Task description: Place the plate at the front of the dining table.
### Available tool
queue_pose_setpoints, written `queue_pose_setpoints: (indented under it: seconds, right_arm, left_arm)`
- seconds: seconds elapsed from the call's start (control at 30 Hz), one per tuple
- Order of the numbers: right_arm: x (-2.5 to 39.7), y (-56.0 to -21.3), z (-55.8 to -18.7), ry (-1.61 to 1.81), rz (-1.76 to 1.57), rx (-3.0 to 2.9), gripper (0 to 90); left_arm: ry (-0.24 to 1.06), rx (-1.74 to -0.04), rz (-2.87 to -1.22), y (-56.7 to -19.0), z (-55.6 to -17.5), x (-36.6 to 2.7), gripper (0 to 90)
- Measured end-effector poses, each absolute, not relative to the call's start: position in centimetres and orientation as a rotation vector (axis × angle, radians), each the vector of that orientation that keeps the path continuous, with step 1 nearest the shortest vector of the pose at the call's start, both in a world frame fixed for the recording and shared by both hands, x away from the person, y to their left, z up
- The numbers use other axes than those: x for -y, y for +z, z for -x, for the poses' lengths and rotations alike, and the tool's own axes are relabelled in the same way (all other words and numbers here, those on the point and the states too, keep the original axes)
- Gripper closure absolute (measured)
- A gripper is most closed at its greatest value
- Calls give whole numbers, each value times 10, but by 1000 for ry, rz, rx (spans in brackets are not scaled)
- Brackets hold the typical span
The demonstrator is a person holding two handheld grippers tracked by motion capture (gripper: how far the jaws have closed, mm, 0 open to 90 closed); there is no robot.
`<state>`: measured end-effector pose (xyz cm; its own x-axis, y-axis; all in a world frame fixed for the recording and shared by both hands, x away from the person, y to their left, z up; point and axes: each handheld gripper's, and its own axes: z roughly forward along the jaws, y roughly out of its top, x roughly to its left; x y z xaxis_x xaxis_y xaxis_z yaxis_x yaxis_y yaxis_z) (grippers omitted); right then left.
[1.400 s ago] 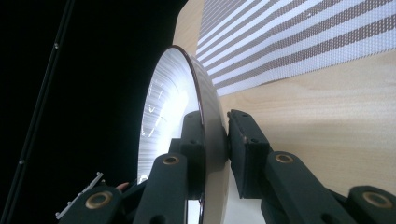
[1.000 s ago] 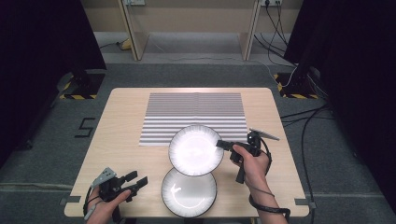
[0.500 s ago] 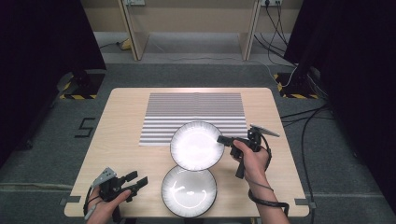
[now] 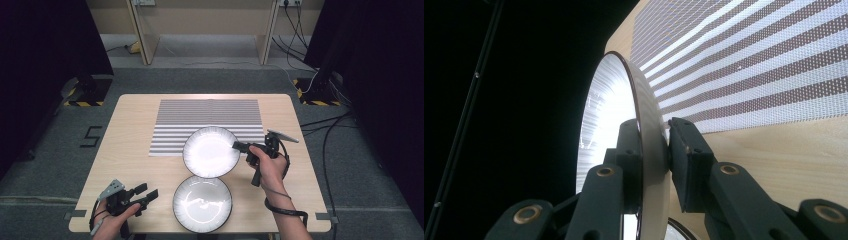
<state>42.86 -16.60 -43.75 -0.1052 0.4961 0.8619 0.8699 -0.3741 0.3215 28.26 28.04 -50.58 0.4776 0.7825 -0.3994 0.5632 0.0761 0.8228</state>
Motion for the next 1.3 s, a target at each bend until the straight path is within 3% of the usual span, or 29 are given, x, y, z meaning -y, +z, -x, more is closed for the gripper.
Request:
queue_pose_setpoints:
  seconds: [1.3]
  right_arm:
    - [164,-432,-456,-1489,1879,1464,751]
  left_arm:
    - [243,-1191,-1603,-506,-283,-281,361]
